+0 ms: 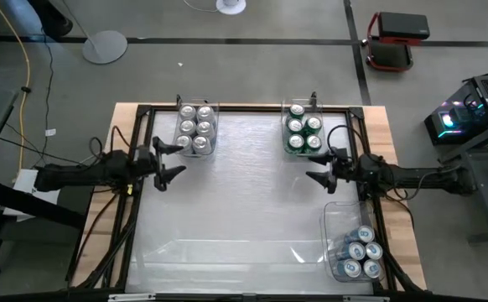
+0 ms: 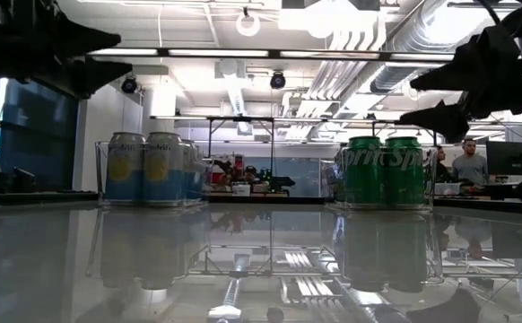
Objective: Sort soda cans
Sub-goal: Return to Home Position
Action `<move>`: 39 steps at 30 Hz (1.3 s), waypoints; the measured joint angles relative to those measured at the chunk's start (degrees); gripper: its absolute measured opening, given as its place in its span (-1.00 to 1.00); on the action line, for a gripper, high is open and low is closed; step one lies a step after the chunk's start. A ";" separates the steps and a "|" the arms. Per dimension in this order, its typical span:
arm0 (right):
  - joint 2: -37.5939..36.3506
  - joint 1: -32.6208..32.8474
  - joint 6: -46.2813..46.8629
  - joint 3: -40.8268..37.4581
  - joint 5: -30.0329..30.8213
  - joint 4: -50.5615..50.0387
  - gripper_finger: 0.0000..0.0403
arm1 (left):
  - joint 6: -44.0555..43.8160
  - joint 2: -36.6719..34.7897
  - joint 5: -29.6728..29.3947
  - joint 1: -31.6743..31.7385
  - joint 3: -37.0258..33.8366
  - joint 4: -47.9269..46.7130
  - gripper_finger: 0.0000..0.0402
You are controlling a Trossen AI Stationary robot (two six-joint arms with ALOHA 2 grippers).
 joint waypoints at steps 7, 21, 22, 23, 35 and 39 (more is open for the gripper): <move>0.00 0.00 -4.99 -0.02 0.28 2.60 0.74 | -0.20 -2.67 -0.85 -0.04 0.00 -6.60 0.69; 0.02 1.49 -11.14 -0.02 -4.26 2.49 0.74 | -2.86 -2.88 3.95 -0.11 -1.22 -11.29 0.69; 0.02 1.89 -11.44 -0.02 -4.28 2.57 0.74 | -3.24 -2.51 4.07 -0.11 -1.22 -11.32 0.69; 0.02 2.32 -11.42 -0.02 -4.27 2.92 0.74 | -3.46 -2.06 3.98 -0.11 -1.22 -11.25 0.69; -0.07 6.23 -13.88 -0.02 -4.26 5.17 0.74 | -3.49 0.00 3.73 -0.11 -1.22 -11.25 0.69; -0.02 6.23 -13.71 -0.02 -4.27 3.48 0.74 | -3.49 -0.01 3.72 -0.11 -1.22 -11.25 0.69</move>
